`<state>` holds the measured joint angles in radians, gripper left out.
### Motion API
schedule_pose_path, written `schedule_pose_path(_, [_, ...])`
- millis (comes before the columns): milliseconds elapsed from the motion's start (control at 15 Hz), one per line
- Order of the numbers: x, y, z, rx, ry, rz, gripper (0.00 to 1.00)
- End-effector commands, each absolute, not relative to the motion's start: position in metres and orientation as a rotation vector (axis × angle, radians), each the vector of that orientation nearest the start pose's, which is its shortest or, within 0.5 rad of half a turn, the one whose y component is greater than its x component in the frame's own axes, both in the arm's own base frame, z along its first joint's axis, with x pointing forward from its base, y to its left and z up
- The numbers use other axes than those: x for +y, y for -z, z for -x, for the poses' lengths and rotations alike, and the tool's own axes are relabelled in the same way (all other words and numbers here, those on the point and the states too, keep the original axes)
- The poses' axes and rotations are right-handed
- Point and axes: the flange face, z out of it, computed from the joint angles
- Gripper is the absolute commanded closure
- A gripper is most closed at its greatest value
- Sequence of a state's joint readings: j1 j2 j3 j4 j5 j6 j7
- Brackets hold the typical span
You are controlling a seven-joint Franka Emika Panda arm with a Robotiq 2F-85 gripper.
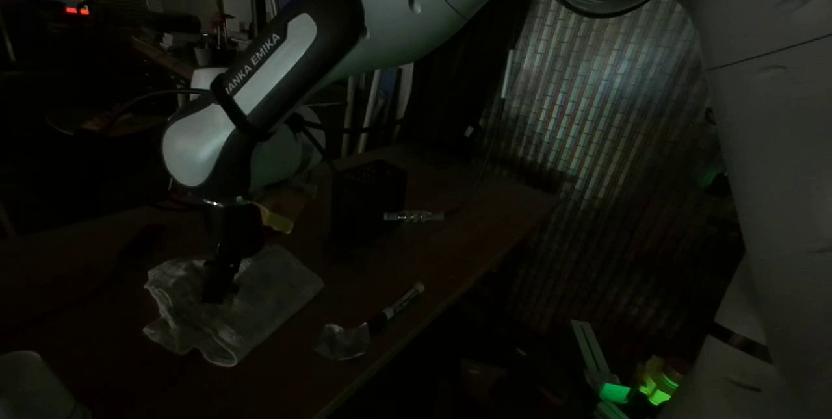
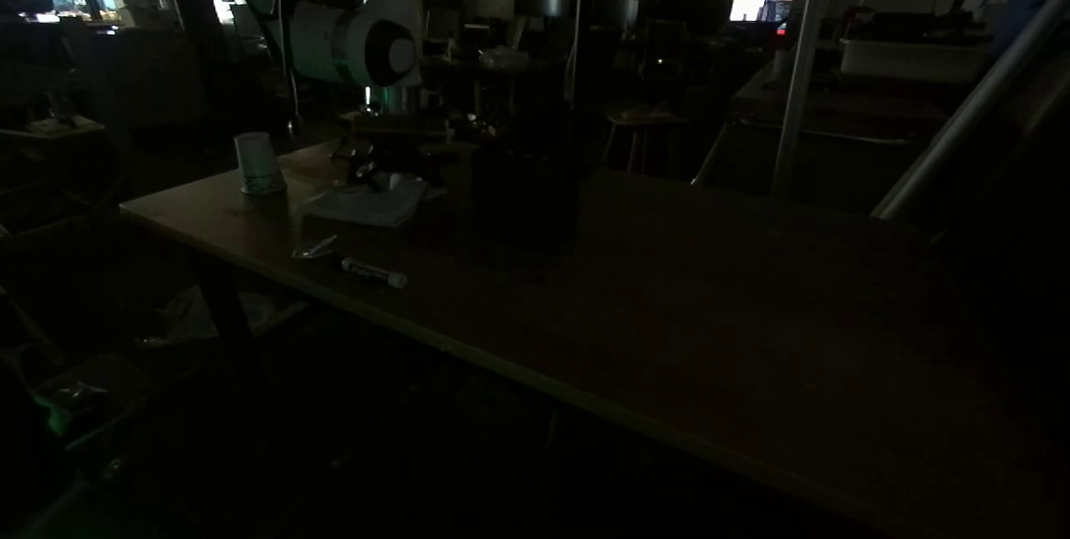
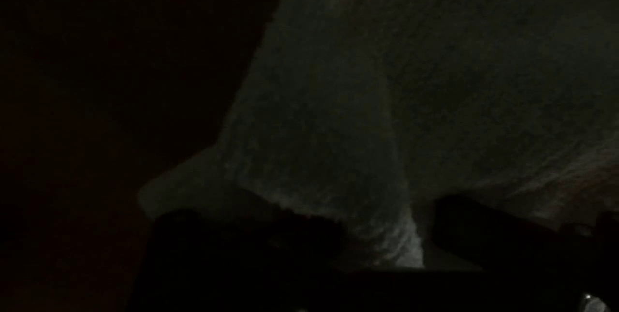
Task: Put the towel inside the black box
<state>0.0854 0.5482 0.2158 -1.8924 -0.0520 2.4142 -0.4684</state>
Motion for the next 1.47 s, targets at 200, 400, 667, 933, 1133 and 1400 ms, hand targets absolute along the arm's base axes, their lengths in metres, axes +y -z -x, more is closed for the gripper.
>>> schedule_pose_path(200, [0.168, -0.230, -0.599, -1.060, -0.029, 2.794, 0.95])
schedule_pose_path(400, [0.160, -0.240, -0.593, -1.018, -0.045, 2.796, 1.00])
schedule_pose_path(667, [0.152, -0.264, -0.584, -0.995, -0.052, 2.813, 1.00])
schedule_pose_path(933, [0.139, -0.314, -0.576, -0.990, -0.022, 2.845, 1.00])
schedule_pose_path(1133, [0.122, -0.358, -0.574, -0.945, 0.002, 2.894, 1.00])
schedule_pose_path(1400, [0.074, -0.413, -0.576, -0.789, 0.052, 2.971, 1.00])
